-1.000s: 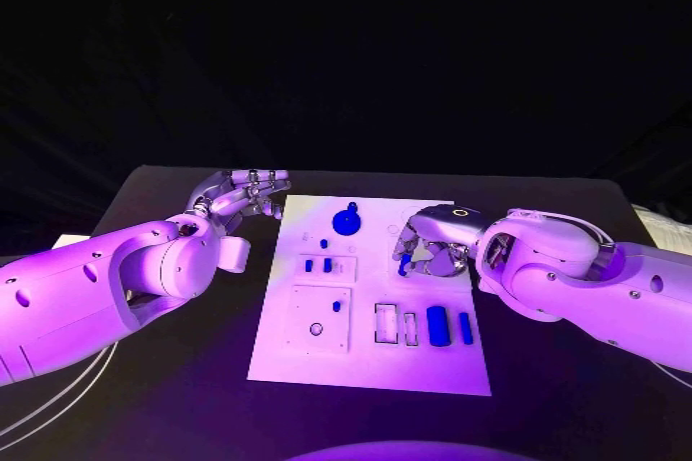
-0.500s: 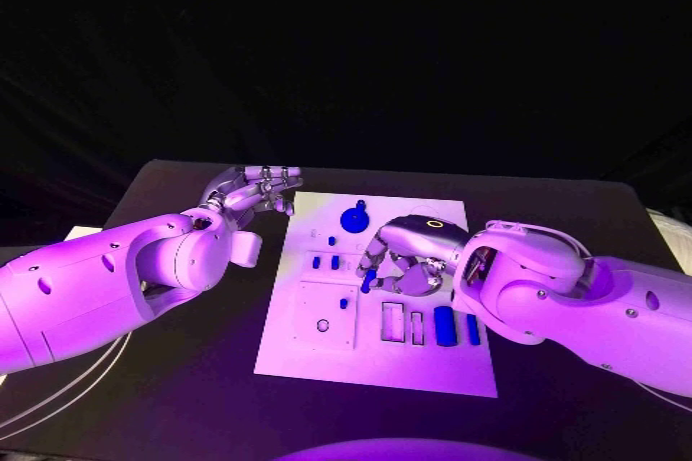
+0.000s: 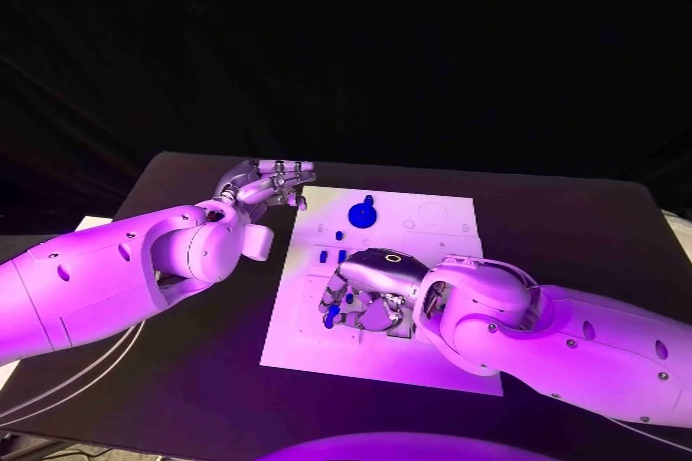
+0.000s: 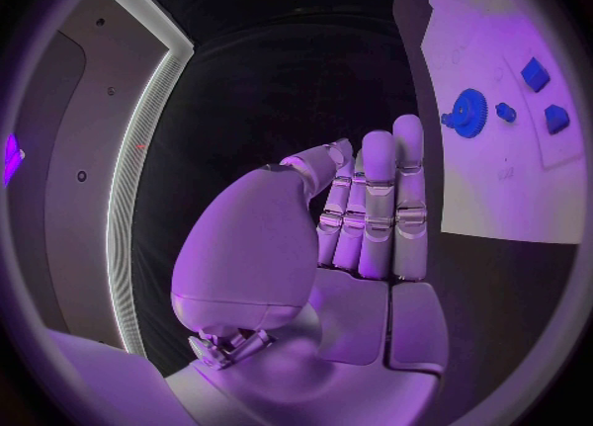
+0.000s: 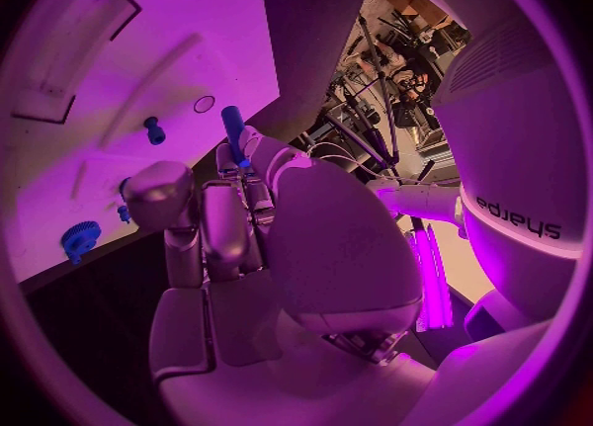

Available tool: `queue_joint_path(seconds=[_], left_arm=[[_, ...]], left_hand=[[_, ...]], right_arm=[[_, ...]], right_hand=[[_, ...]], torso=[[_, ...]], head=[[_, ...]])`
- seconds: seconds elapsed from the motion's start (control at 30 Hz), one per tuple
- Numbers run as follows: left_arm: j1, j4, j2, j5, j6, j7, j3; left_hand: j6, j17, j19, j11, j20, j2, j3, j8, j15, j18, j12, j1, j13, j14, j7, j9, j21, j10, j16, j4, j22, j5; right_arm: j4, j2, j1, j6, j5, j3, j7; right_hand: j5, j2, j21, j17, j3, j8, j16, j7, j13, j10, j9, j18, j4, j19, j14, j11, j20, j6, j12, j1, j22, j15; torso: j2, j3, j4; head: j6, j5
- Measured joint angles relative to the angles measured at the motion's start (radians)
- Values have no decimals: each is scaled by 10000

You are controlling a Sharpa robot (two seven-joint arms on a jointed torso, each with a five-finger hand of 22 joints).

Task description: Assemble the parts on the task board

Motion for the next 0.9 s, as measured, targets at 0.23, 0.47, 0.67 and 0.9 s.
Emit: queue_joint_path(seconds=[0.23,0.47,0.67,0.9], left_arm=[[0,18,12,0,23,-12,0],[0,22,29,0,35,-20,0],[0,20,31,0,46,-27,1],[0,17,33,0,56,-34,1]], left_hand=[[0,1,0,0,0,0,0,0,0,0,0,0,0,0,0,-9,0,0,0,0,0,0],[0,1,0,0,0,0,0,0,0,0,0,0,0,0,0,-8,0,0,0,0,0,0],[0,2,0,0,0,0,0,0,0,0,0,0,0,0,0,-8,0,0,0,0,0,0],[0,2,0,0,0,0,0,0,0,1,0,0,0,0,0,-7,0,0,0,0,0,0]], right_arm=[[-292,248,-92,3,-334,-53,49],[-531,381,-114,0,-626,-80,62],[-637,403,-121,-32,-884,-88,42],[-716,449,-121,-57,-1081,-87,16]], right_hand=[[-1,-26,0,-1,-1,0,0,0,-1,0,0,-1,0,0,0,0,0,0,27,-26,-1,0],[-8,-26,0,20,-3,0,40,0,-6,0,-1,0,2,0,0,0,0,0,30,-26,23,0],[-10,-26,0,47,36,0,39,0,-8,0,-1,0,-37,0,0,0,0,-1,28,-27,51,0],[19,-52,-1,47,37,0,39,-1,-3,0,-1,0,-38,0,0,0,0,-1,25,-52,51,0]], torso=[[5,-10,0],[2,-5,9],[-3,3,5],[-4,7,-5]], head=[[-35,81],[-45,88],[-57,95],[-63,102]])
